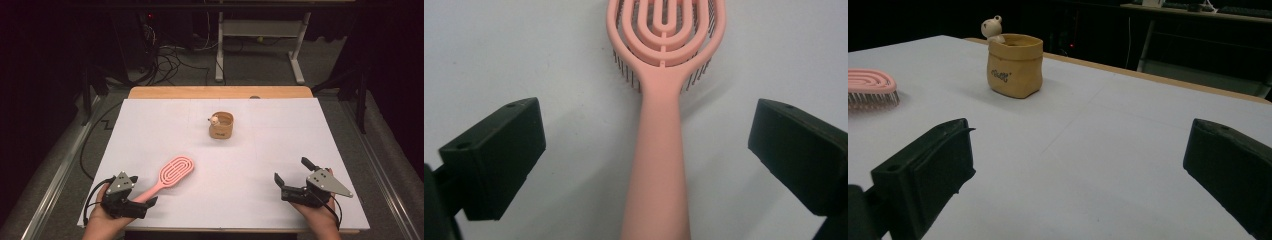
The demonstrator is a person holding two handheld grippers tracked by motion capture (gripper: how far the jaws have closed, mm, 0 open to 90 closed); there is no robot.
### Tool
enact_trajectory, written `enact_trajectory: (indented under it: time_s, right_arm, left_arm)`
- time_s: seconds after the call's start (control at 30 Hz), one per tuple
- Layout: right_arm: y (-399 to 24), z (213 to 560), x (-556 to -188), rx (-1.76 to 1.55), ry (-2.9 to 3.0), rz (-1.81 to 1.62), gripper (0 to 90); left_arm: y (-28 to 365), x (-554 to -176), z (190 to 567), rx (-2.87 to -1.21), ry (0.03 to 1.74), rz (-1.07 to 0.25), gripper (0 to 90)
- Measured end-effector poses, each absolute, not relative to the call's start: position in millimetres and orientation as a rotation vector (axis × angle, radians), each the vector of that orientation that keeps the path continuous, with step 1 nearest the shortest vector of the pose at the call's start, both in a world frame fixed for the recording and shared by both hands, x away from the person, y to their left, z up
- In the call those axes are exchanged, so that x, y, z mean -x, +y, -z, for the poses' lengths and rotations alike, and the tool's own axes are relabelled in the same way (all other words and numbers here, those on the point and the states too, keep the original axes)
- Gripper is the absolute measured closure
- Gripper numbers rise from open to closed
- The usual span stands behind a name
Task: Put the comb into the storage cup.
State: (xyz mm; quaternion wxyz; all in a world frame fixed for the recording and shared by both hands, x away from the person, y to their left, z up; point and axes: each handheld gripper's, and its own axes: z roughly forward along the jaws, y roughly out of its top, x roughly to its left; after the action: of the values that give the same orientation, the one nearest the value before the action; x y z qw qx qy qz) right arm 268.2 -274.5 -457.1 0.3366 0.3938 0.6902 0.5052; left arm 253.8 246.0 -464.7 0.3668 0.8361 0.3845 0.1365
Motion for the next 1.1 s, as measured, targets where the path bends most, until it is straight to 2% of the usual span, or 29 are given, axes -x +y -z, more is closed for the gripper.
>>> enact_trajectory:
  time_s: [0.6,0.67,0.77,1.0,1.1]
  right_arm:
    - [-276.0,454.5,-267.2,-1.025,1.787,-1.311,0.5]
    - [-275.1,454.4,-267.3,-1.03,1.787,-1.31,0.5]
    - [-274.4,453.4,-267.3,-1.023,1.786,-1.308,0.5]
    - [-275.0,452.5,-266.7,-1.019,1.783,-1.311,0.5]
    - [-275.0,453.1,-268.4,-1.022,1.783,-1.311,0.5]
  left_arm:
    - [239.7,-255.0,461.5,-2.162,0.956,-0.375,0.0]
    - [239.1,-256.9,461.1,-2.17,0.96,-0.358,0.0]
    - [237.5,-261.3,459.0,-2.175,0.969,-0.242,0.0]
    - [229.7,-266.9,442.2,-2.231,0.987,-0.352,0.0]
    - [227.9,-271.9,438.2,-2.239,0.983,-0.358,0.0]
